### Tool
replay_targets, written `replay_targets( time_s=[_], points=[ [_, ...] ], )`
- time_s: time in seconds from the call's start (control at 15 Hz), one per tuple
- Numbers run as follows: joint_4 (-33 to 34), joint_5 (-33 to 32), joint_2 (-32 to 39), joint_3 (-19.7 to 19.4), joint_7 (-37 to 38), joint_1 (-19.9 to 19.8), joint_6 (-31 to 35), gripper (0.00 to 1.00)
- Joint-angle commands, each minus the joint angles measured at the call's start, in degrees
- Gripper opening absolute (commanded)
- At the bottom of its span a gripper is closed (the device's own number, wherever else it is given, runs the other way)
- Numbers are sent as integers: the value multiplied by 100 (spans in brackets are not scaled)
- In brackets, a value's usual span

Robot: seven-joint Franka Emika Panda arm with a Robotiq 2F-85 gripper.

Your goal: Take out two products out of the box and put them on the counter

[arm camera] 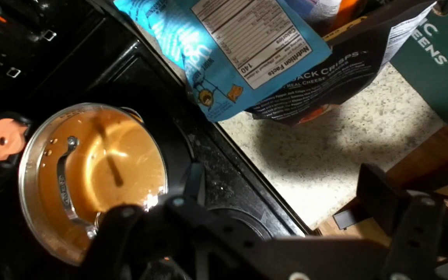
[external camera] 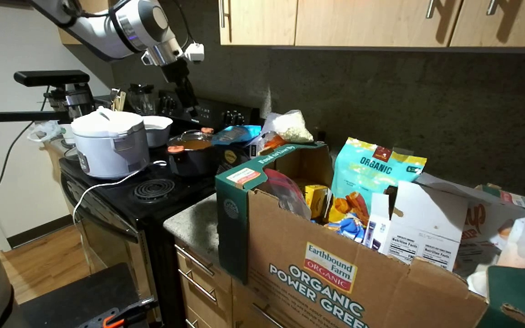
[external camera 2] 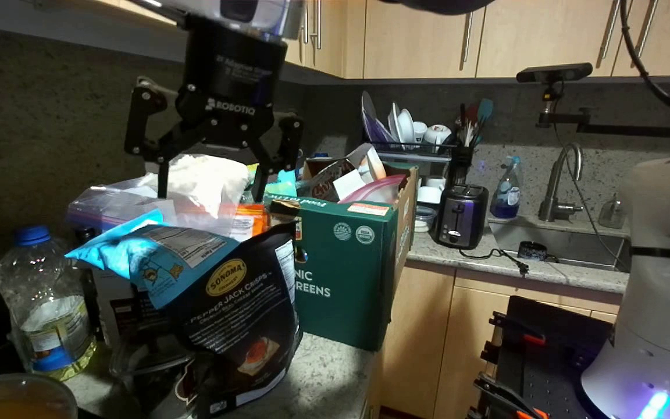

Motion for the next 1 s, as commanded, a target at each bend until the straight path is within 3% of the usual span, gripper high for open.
replay_targets(
  time_s=[0.0,0.4,0.8,0.87,0.93],
  points=[
    [-847,390,-1000,-73,-53,-64,267,100],
    [-1872,126,-2240,-361,886,-224,383,100],
    [-2832,177,-3450,-957,1149,-256,419,100],
    [-2335,191,-2924,-855,1033,-186,125,100],
    [-2475,195,-3099,-939,1030,-194,147,100]
  ],
)
